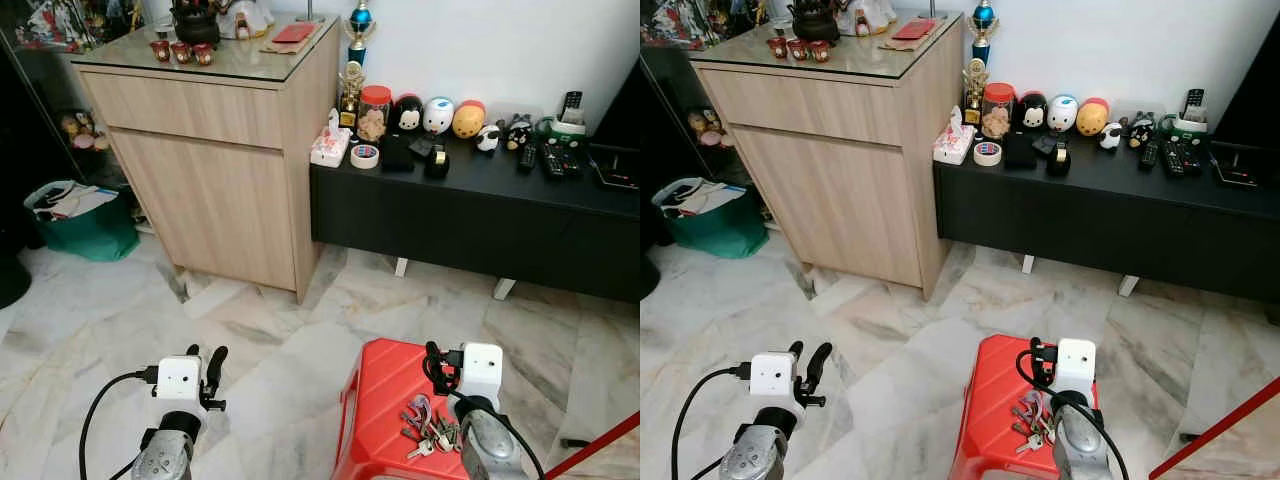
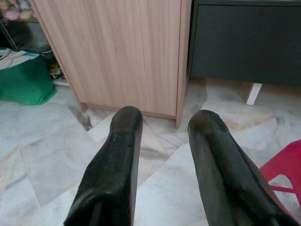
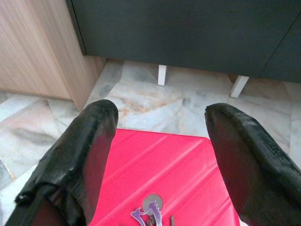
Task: Hang keys on a hook
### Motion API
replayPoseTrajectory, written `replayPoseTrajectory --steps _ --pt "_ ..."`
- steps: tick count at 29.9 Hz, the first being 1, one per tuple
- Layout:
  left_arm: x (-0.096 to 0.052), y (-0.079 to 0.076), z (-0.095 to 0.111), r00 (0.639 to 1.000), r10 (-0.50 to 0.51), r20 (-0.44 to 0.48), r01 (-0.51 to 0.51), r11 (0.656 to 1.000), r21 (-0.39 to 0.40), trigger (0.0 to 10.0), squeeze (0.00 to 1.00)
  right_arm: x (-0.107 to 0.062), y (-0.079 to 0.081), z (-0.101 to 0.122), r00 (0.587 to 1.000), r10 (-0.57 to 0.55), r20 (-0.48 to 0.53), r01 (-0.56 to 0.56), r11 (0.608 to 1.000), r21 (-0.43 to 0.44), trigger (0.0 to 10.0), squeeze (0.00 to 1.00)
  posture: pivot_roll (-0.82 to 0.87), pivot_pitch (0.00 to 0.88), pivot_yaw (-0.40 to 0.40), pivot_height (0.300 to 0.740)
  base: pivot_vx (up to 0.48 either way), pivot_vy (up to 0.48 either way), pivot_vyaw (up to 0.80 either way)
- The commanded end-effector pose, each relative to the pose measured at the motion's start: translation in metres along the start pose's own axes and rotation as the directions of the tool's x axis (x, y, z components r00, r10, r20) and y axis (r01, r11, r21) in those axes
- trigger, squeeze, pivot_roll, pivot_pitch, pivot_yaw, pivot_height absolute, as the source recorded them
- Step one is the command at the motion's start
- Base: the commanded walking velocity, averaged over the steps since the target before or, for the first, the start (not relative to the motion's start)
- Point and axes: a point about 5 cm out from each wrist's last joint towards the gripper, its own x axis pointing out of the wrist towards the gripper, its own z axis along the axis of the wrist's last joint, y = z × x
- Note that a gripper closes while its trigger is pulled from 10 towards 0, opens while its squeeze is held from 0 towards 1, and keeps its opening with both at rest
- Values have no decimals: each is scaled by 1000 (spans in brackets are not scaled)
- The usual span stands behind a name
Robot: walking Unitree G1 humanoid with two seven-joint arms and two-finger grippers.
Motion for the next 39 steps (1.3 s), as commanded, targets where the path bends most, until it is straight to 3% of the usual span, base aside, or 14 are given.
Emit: replayPoseTrajectory --steps 1,21,39 --pt "0 1 1 1000 -10 -7 11 1000 22 10000 0 -1 0 -5 999 -15 -35 15 1000 2 10000 0 -12 15 -17 667 0 0 0" --pt "2 5 3 1000 8 -12 -8 1000 29 10000 0 2 1 -5 997 -51 -66 51 999 2 10000 0 -1 41 -17 654 0 0 0" --pt "2 6 1 1000 11 -27 -11 1000 14 10000 0 2 8 -9 995 -8 -99 10 1000 14 10000 0 1 52 -18 654 0 0 0"
